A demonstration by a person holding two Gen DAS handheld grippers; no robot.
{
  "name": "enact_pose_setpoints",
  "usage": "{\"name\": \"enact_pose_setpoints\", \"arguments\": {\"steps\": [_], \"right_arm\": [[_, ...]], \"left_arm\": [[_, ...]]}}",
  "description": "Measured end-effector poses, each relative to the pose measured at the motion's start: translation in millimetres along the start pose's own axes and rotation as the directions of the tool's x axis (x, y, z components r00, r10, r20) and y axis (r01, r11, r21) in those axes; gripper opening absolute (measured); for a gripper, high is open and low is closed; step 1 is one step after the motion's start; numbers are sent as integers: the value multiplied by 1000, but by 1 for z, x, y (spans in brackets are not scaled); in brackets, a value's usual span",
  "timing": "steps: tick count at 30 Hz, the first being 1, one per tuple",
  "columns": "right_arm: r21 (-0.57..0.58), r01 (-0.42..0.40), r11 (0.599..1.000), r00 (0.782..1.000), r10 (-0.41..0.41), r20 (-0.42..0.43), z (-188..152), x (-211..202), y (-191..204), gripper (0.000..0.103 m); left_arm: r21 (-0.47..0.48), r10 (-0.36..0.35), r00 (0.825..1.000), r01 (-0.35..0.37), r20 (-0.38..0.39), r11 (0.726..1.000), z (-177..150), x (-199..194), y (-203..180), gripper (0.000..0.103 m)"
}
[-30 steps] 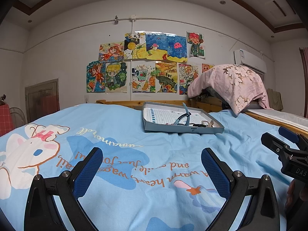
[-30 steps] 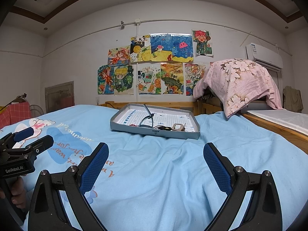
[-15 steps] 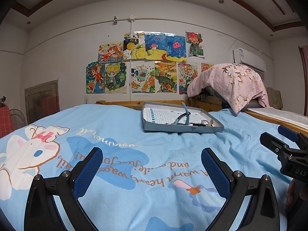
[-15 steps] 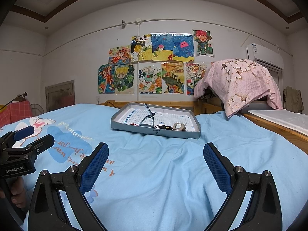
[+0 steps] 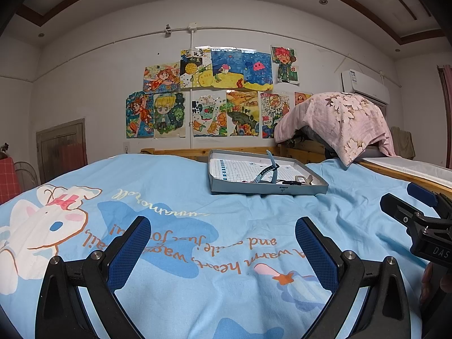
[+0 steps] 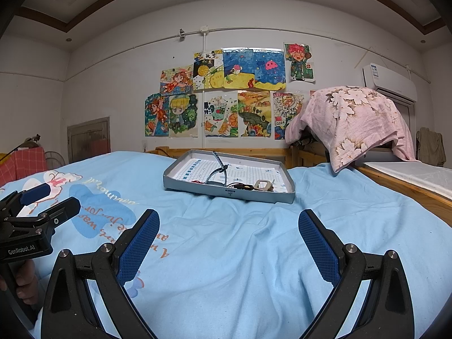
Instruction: Organize jewelry
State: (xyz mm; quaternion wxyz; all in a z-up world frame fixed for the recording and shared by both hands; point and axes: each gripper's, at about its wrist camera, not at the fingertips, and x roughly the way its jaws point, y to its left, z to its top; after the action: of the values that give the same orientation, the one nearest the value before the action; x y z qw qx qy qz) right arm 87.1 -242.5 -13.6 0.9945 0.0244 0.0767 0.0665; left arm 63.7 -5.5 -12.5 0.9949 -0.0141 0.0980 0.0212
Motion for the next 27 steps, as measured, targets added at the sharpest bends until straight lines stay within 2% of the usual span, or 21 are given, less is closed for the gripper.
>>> {"name": "enact_pose_setpoints", "arguments": {"steps": [27], "right_arm": [[-2, 0, 1000, 1000, 0, -1, 1, 0, 1, 97]], "left_arm": [[4, 8, 1000, -8, -12, 1000, -1, 0, 5, 103]]}}
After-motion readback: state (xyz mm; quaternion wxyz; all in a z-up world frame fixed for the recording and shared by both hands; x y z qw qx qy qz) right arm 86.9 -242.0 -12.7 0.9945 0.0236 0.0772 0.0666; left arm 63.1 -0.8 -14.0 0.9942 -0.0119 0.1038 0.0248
